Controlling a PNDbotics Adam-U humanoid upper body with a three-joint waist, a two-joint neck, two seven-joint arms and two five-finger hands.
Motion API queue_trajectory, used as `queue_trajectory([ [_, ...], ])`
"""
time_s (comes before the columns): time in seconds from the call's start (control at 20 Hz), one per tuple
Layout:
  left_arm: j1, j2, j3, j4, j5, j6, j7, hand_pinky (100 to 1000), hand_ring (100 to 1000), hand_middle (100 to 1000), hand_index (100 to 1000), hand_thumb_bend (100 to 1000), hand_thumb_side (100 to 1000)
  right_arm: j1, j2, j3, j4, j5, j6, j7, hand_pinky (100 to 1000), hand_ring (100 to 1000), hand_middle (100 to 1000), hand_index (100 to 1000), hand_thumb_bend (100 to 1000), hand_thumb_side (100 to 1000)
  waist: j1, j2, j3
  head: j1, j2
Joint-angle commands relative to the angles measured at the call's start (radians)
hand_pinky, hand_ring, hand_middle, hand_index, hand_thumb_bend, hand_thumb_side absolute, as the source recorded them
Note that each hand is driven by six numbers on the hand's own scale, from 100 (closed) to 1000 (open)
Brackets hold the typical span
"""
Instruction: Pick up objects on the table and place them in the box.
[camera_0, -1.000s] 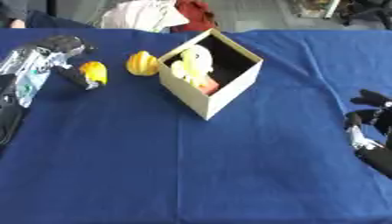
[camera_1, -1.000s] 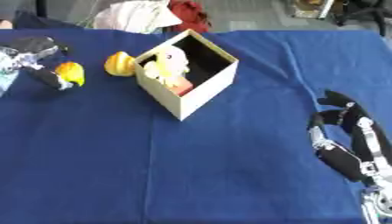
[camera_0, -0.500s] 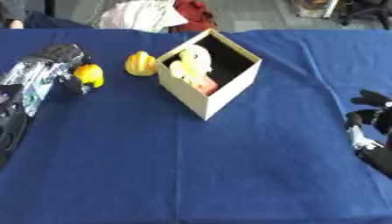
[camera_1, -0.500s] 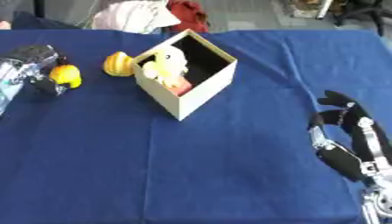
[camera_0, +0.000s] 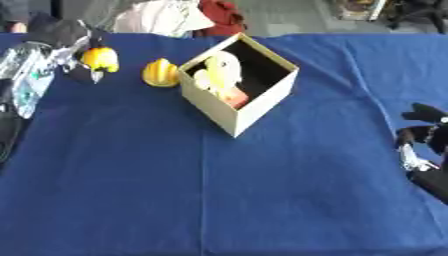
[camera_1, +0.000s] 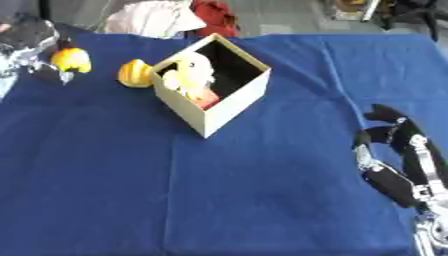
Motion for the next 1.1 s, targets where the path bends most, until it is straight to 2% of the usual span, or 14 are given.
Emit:
queue_trajectory([
  [0.05, -0.058, 0.032, 0.013, -0.081, 0.038, 0.017, 0.046, 656, 435, 441, 638, 195, 100, -0.005, -0.018, 0.002, -0.005, 0.002, -0.002, 0.006, 698, 669, 752, 880, 100, 310, 0.011, -0.029, -0.008, 0.005, -0.006],
  [0.3, -0.138, -0.037, -0.021, -0.044, 0.062, 0.022, 0.119, 667, 448, 453, 648, 188, 100, -0.017, -0.011, 0.020, -0.004, -0.007, -0.006, 0.022, 697, 668, 751, 880, 100, 312, 0.011, -0.029, -0.054, 0.030, -0.014],
  [0.45, -0.152, -0.054, -0.027, -0.013, 0.049, 0.012, 0.141, 667, 448, 453, 648, 188, 100, -0.021, -0.009, 0.023, -0.004, -0.010, -0.007, 0.028, 697, 668, 751, 880, 100, 312, 0.010, -0.028, -0.064, 0.034, -0.016],
  [0.5, -0.155, -0.057, -0.029, -0.009, 0.048, 0.009, 0.144, 690, 483, 489, 683, 174, 100, -0.022, -0.009, 0.024, -0.004, -0.011, -0.007, 0.029, 697, 668, 751, 880, 100, 314, 0.010, -0.027, -0.065, 0.034, -0.017],
  [0.65, -0.191, -0.110, -0.069, 0.015, 0.061, -0.021, 0.134, 702, 504, 510, 702, 165, 100, -0.046, -0.002, 0.044, -0.005, -0.021, -0.011, 0.045, 697, 669, 751, 880, 100, 314, 0.005, -0.002, -0.118, 0.052, -0.041],
  [0.8, -0.203, -0.185, -0.080, 0.068, 0.036, -0.043, 0.155, 710, 518, 524, 712, 164, 100, -0.060, 0.004, 0.061, -0.005, -0.031, -0.014, 0.063, 698, 669, 751, 880, 100, 314, 0.005, 0.005, -0.170, 0.078, -0.046],
  [0.95, -0.207, -0.240, -0.087, 0.105, -0.005, -0.068, 0.168, 716, 529, 534, 722, 156, 101, -0.065, 0.008, 0.067, -0.004, -0.037, -0.015, 0.072, 698, 669, 751, 880, 100, 314, 0.004, 0.007, -0.187, 0.082, -0.048],
  [1.1, -0.204, -0.262, -0.087, 0.130, -0.031, -0.082, 0.171, 722, 545, 552, 737, 154, 106, -0.068, 0.010, 0.070, -0.004, -0.040, -0.016, 0.078, 698, 669, 751, 880, 100, 315, 0.003, 0.008, -0.194, 0.084, -0.047],
])
